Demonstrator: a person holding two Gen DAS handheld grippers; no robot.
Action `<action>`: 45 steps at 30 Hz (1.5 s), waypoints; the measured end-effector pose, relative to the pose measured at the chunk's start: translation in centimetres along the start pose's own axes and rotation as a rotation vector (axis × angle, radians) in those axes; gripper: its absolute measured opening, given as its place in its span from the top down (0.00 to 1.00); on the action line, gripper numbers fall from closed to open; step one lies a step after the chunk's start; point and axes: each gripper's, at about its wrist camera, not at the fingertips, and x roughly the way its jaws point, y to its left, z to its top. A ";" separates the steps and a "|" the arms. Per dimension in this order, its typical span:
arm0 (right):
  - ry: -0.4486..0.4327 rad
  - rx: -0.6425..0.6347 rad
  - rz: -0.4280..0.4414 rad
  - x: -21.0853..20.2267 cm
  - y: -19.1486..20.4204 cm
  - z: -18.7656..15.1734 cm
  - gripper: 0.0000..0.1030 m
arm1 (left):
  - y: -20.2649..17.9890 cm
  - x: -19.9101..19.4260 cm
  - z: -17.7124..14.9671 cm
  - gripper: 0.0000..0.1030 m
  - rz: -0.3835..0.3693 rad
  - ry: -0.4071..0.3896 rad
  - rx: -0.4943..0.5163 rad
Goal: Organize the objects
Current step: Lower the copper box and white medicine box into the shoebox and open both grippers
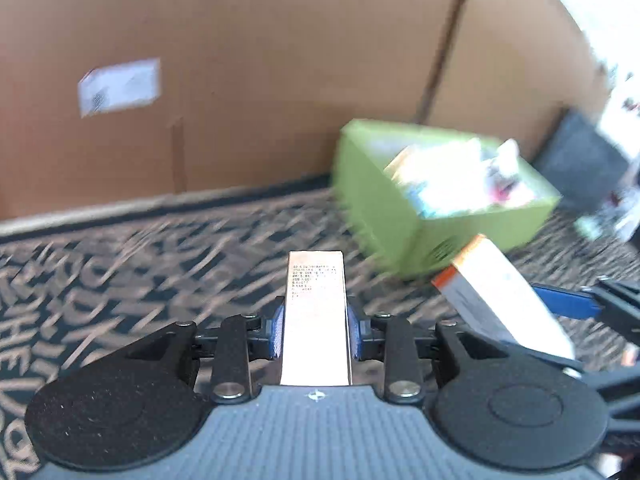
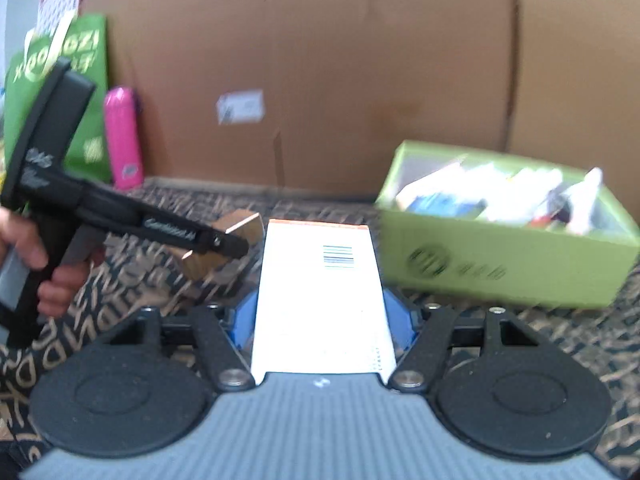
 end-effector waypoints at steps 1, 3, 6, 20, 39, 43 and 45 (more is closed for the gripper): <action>-0.025 0.003 -0.024 -0.6 -0.8 0.7 0.36 | -1.0 -0.1 0.9 0.69 -0.018 -0.026 0.004; -0.075 0.001 -0.093 -1.5 -2.4 2.0 0.36 | -2.8 0.0 2.6 0.69 -0.035 -0.069 0.012; -0.132 0.023 -0.192 -1.7 -5.4 4.1 0.36 | -5.2 0.8 5.2 0.69 -0.032 -0.114 0.005; -0.081 0.045 -0.336 10.0 -14.3 8.3 0.29 | -9.2 12.8 10.8 0.44 -0.029 -0.036 -0.028; -0.109 0.000 -0.304 9.2 -13.1 6.3 0.60 | -8.5 10.2 8.5 0.17 0.052 -0.130 -0.069; -0.220 0.042 -0.348 4.4 -12.3 5.3 0.08 | -7.7 7.5 7.3 0.08 0.053 -0.157 -0.096; -0.234 0.056 -0.362 1.8 -11.7 4.4 0.00 | -8.0 6.0 6.2 0.05 0.053 -0.162 -0.090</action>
